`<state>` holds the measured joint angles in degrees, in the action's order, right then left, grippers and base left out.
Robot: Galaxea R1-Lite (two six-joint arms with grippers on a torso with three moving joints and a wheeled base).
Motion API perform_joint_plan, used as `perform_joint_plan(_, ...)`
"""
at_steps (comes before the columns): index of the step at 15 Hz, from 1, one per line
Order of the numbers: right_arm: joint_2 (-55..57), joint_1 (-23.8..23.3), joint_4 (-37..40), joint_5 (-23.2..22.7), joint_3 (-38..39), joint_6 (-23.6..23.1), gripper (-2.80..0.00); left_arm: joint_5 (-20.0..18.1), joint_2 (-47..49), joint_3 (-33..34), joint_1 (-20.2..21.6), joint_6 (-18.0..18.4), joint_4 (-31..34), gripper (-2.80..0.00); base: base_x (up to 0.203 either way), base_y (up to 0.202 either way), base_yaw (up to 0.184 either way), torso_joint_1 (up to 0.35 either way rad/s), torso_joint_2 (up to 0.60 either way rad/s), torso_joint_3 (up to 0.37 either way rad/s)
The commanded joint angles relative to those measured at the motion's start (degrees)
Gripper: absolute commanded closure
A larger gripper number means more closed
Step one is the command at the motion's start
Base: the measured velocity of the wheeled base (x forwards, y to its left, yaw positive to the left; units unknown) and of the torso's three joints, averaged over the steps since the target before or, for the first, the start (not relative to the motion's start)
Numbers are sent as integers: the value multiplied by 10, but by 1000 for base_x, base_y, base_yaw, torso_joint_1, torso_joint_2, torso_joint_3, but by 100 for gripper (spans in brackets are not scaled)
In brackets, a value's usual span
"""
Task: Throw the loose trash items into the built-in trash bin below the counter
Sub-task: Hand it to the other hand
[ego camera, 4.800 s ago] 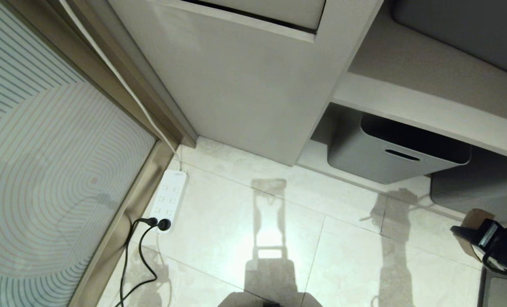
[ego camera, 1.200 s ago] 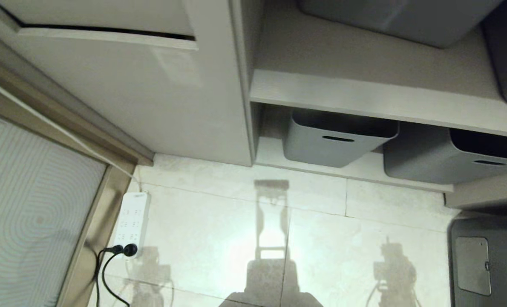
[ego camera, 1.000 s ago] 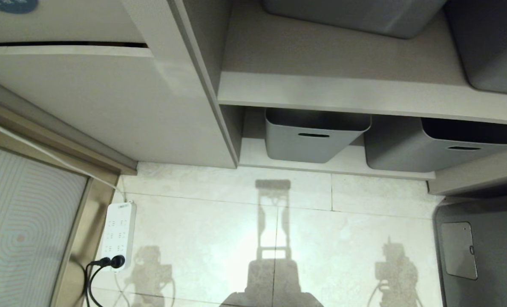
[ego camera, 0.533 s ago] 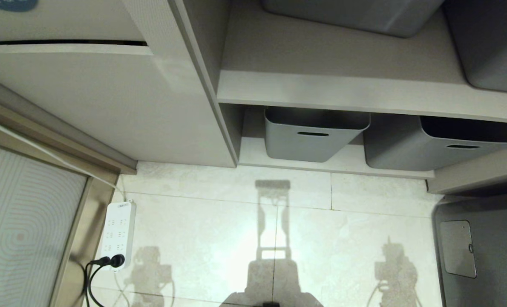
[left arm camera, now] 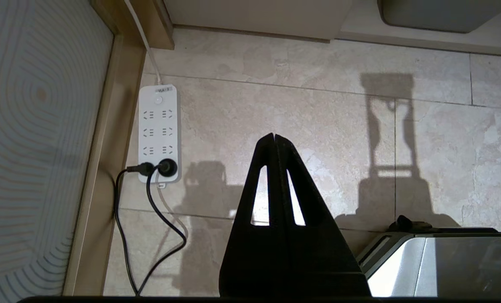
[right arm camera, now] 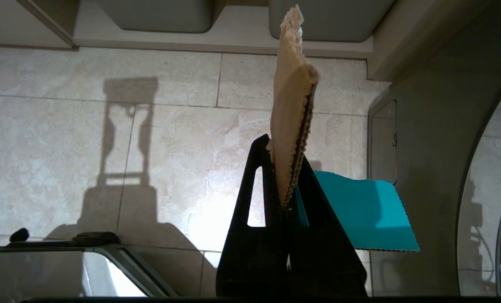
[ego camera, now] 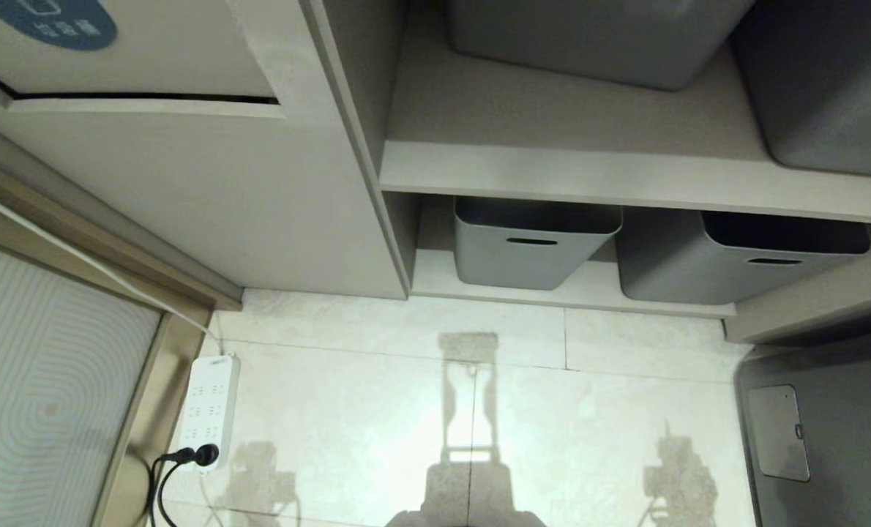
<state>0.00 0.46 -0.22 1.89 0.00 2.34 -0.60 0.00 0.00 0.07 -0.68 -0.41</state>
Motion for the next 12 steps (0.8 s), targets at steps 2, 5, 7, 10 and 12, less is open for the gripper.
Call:
perform_joint_plan(2, 1, 0, 0, 0, 1, 0, 0, 0, 1, 1, 0, 1, 0, 0, 0, 0, 0, 3, 4, 207)
perform_joint_plan(5, 1, 0, 0, 2, 1, 0, 0, 1, 1, 1, 0, 1, 0, 0, 0, 0, 0, 1, 3, 204)
perform_joint_plan(7, 1, 0, 0, 2, 1, 0, 0, 2, 1, 1, 0, 1, 0, 0, 0, 0, 0, 2, -1, 204)
perform_joint_plan(10, 1, 0, 0, 2, 1, 0, 0, 2, 1, 1, 0, 1, 0, 0, 0, 0, 0, 2, -2, 201)
perform_joint_plan(12, 1, 0, 0, 3, 1, 1, 0, 2, 1, 1, 0, 1, 0, 0, 0, 0, 0, 5, 1, 205)
